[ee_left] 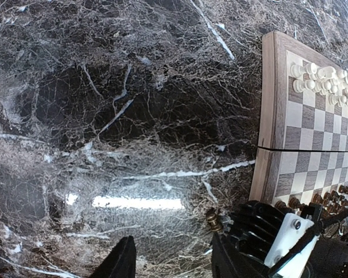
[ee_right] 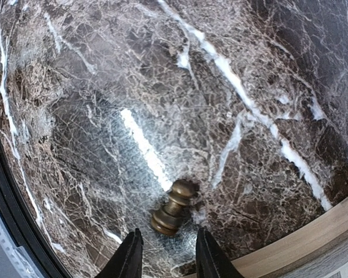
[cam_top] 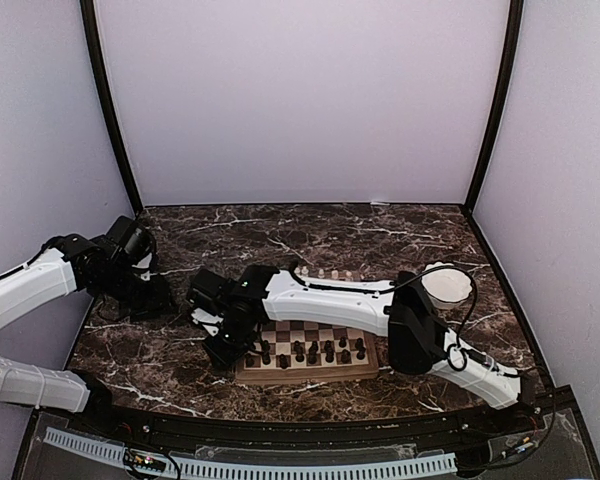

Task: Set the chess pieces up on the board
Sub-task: Pick up the pawn from the center of the board.

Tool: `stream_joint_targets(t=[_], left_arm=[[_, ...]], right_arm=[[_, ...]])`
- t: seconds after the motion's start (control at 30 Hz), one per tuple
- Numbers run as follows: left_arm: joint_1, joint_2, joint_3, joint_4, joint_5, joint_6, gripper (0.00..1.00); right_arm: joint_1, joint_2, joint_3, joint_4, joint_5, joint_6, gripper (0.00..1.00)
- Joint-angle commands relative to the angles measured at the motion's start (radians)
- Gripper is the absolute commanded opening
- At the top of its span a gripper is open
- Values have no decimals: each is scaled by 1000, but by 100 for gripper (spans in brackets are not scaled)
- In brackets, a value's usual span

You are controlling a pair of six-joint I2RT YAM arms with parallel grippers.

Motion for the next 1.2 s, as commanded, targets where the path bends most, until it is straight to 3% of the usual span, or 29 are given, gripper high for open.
stream_joint_targets(t=[0.0,0.37,1.17], left_arm=[[9,-13,8,-6,11,8,47],[9,-23,-24,-14,22,-17,46],[9,-24,-36,-7,38,-12,45]], right_arm=[[4,33,6,-44,67,44,34],[5,41,-35,58,23,102,36],[4,92,-51,-61,134,108,24]])
